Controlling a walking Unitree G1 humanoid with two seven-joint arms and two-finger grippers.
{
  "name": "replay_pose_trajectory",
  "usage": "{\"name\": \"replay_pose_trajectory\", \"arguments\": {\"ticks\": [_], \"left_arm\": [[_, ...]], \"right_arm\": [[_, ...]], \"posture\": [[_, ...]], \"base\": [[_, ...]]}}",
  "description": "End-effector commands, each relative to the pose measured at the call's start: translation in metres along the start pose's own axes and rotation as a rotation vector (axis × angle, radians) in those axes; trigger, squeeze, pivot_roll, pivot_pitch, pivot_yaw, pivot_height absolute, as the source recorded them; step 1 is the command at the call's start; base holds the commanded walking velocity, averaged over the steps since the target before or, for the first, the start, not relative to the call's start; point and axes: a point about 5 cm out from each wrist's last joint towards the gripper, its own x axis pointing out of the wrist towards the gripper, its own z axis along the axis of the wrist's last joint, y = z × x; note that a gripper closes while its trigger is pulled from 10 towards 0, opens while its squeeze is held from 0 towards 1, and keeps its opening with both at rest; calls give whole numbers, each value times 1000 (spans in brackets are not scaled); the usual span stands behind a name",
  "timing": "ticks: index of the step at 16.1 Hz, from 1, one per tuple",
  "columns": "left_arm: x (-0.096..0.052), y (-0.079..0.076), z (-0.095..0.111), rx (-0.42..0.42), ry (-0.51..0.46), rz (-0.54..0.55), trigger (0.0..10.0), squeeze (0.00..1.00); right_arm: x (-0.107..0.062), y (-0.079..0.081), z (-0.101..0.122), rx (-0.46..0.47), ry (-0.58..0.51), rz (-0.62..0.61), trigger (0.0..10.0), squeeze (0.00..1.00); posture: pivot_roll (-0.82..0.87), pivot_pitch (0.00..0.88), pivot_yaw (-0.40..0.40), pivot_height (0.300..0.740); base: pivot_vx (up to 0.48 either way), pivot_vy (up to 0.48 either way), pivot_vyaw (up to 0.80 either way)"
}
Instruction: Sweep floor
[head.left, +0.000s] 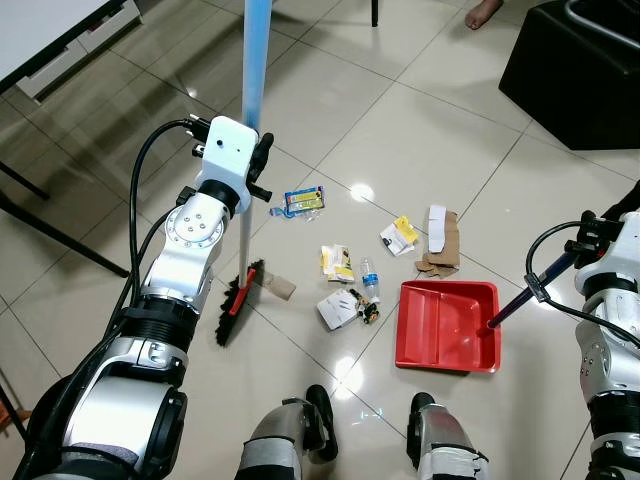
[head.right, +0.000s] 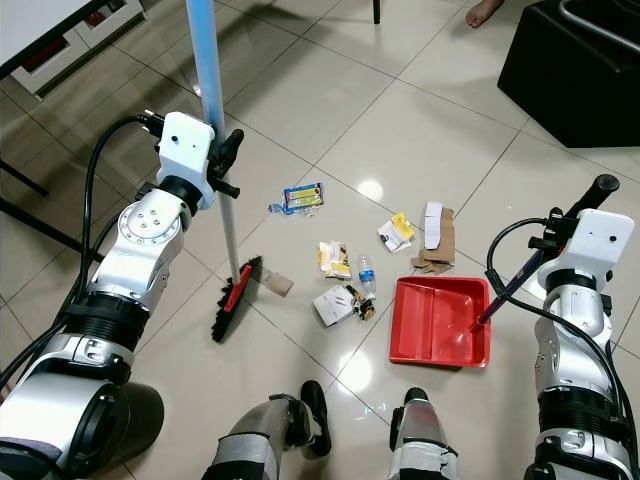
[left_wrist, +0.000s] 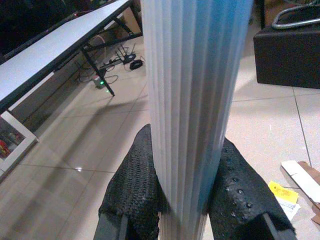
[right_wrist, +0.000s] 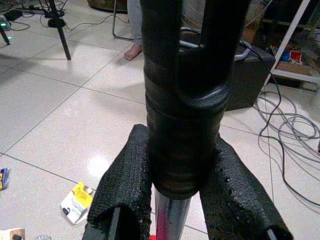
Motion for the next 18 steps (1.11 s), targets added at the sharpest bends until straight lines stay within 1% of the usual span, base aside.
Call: {"name": "replay_pose_trajectory", "arguments": {"ticks": [1,18], "left_arm": [[-1,9,5,30,-25,30,10000,0],[-1,9,5,30,-25,30,10000,0]], "right_arm": [[0,-1,3,8,-21,-5,10000,0],[0,-1,3,8,-21,-5,10000,0]], "posture": [[-66,266,152,740],[-66,266,152,740]], "base": [[0,0,0],[0,0,0]]}}
